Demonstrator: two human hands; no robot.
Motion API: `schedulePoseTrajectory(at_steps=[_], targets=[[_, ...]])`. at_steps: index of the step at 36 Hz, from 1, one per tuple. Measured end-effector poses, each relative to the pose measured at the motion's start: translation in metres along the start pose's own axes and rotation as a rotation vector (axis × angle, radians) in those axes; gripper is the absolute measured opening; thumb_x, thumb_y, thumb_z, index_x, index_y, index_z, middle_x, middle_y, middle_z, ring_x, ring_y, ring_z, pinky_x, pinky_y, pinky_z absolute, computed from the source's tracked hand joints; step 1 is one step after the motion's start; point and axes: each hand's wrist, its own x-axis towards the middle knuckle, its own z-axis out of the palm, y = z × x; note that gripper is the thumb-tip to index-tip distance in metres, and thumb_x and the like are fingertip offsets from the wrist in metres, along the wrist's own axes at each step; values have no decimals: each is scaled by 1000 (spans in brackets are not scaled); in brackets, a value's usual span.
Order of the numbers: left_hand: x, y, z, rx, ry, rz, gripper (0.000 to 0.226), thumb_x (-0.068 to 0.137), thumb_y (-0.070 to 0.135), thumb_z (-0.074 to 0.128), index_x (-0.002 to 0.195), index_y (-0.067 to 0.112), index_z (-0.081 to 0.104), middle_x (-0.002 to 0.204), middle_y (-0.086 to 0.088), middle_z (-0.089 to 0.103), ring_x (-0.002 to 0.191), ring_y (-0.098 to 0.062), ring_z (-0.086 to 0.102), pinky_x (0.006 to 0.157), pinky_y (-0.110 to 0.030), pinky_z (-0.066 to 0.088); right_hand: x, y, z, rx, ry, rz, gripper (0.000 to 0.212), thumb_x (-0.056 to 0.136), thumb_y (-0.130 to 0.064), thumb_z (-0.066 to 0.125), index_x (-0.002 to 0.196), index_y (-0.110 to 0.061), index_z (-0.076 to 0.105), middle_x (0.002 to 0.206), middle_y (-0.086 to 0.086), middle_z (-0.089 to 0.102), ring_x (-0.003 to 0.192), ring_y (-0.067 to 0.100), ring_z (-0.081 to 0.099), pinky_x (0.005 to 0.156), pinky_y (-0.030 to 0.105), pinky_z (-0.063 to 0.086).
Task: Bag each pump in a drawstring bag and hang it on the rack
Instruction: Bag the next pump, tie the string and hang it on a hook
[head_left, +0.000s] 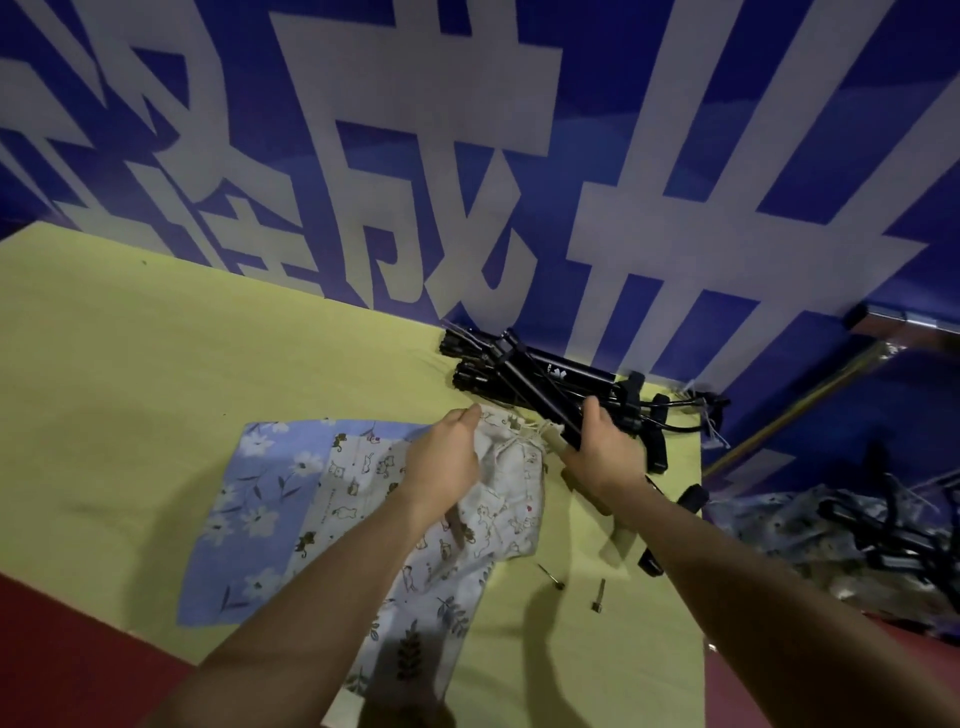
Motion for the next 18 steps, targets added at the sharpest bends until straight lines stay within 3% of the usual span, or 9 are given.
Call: schedulePoseTrajectory(at_steps=[5, 8, 12, 18], targets=[[-6, -1, -11, -32, 36, 7, 61, 87, -2, 45, 146, 12, 31, 142, -8, 44, 116, -27, 52, 79, -35, 46, -14, -7, -26, -11, 57, 38, 48, 79, -22, 61, 117, -18, 32, 108, 5, 57, 81, 32, 63, 59, 34, 44], [-9, -4, -14, -79, 61, 15, 63, 87, -6, 41, 146, 11, 30, 147, -7, 37, 122, -29, 48, 84, -37, 47, -24, -11, -37, 6, 69, 39, 56, 75, -24, 63, 123, -23, 34, 107, 3, 57, 85, 30, 62, 64, 35, 48], [-16, -7, -21, -131, 72, 32, 65, 87, -7, 41, 148, 9, 25, 153, -8, 30, 133, -28, 39, 98, -40, 45, -38, -12, -51, 8, 110, 83, 48, 78, -24, 62, 119, -20, 37, 99, 4, 60, 85, 29, 61, 66, 38, 52], [-26, -5, -38, -252, 162, -10, 62, 89, -4, 42, 147, 4, 23, 150, -11, 32, 135, -28, 36, 106, -36, 35, -62, -3, -64, 47, 157, 109, 59, 78, -19, 59, 130, -26, 34, 100, 4, 63, 83, 26, 61, 66, 41, 57]])
